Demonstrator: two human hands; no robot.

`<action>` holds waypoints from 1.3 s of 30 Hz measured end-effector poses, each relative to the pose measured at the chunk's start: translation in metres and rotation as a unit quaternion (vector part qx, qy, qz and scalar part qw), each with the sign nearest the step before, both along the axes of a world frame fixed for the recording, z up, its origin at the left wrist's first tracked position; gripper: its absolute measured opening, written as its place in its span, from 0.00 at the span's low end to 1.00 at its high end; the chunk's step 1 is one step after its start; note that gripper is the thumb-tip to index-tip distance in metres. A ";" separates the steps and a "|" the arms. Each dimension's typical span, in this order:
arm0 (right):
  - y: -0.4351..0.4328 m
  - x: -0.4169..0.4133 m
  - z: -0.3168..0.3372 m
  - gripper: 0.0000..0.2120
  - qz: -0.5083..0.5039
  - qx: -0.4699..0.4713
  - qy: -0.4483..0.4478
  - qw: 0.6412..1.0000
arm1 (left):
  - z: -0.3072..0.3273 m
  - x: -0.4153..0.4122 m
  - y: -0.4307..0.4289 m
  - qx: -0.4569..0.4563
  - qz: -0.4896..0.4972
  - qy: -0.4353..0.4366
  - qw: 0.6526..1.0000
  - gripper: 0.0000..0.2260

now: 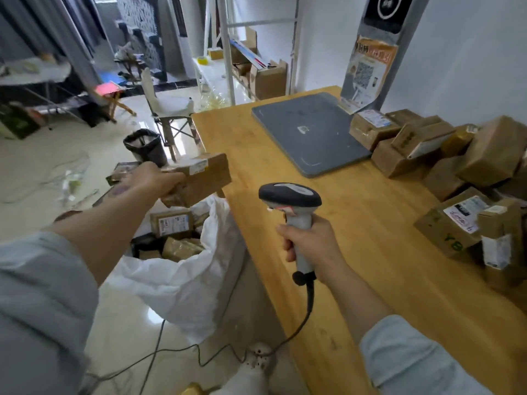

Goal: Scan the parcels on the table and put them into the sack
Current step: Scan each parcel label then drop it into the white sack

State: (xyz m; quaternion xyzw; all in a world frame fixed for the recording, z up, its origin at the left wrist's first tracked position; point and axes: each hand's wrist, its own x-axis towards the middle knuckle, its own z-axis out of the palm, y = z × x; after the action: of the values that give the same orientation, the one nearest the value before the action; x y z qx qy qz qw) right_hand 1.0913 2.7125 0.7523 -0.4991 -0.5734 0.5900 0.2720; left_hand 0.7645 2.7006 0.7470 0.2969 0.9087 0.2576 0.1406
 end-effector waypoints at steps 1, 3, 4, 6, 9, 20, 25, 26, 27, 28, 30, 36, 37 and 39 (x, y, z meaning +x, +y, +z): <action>0.000 -0.009 -0.003 0.05 0.007 -0.011 0.002 1.000 | -0.009 -0.011 -0.011 -0.010 0.024 -0.006 1.000 0.21; 0.002 -0.026 -0.009 0.06 0.019 -0.031 0.001 0.999 | -0.028 -0.028 -0.025 -0.034 0.049 -0.010 0.998 0.22; 0.003 -0.033 -0.013 0.06 0.024 -0.041 -0.003 0.999 | -0.040 -0.036 -0.030 -0.053 0.055 -0.004 0.997 0.23; 0.007 -0.049 -0.021 0.07 0.032 -0.055 -0.010 0.998 | -0.062 -0.048 -0.037 -0.093 0.067 0.005 0.993 0.26; 0.020 -0.075 -0.033 0.06 0.037 -0.076 -0.022 0.996 | -0.096 -0.069 -0.035 -0.144 0.096 -0.007 0.985 0.28; 0.079 -0.127 -0.066 0.04 -0.063 -0.143 -0.015 0.988 | -0.144 -0.072 0.053 -0.097 0.001 -0.109 0.989 0.23; 0.094 -0.091 -0.052 0.05 -0.202 -0.179 0.062 0.961 | -0.103 0.000 0.127 -0.036 -0.159 -0.028 0.986 0.28; 0.095 -0.080 -0.050 0.06 -0.234 -0.185 0.078 0.951 | -0.098 0.019 0.139 -0.026 -0.205 0.005 0.978 0.28; 0.095 -0.066 -0.046 0.06 -0.267 -0.190 0.092 0.940 | -0.091 0.042 0.149 -0.017 -0.250 0.035 0.967 0.27; 0.094 -0.052 -0.044 0.07 -0.298 -0.192 0.104 0.929 | -0.086 0.066 0.158 -0.014 -0.290 0.049 0.956 0.27; 0.091 -0.021 -0.040 0.08 -0.355 -0.191 0.126 0.906 | -0.078 0.117 0.168 -0.010 -0.365 0.061 0.929 0.26; 0.059 0.086 -0.038 0.09 -0.483 -0.170 0.169 0.842 | -0.065 0.279 0.167 0.005 -0.553 0.050 0.832 0.26; 0.052 0.105 -0.038 0.09 -0.503 -0.168 0.177 0.829 | -0.063 0.303 0.162 0.001 -0.579 0.045 0.814 0.26; 0.034 0.143 -0.039 0.08 -0.538 -0.163 0.185 0.806 | -0.062 0.352 0.153 -0.004 -0.629 0.028 0.777 0.25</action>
State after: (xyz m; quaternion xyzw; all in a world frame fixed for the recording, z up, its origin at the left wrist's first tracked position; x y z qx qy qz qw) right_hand 1.2346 2.7467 0.7138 -0.6456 -0.0475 0.5154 0.5615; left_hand 1.1167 2.8538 0.6851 0.8090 0.5240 0.1001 0.2469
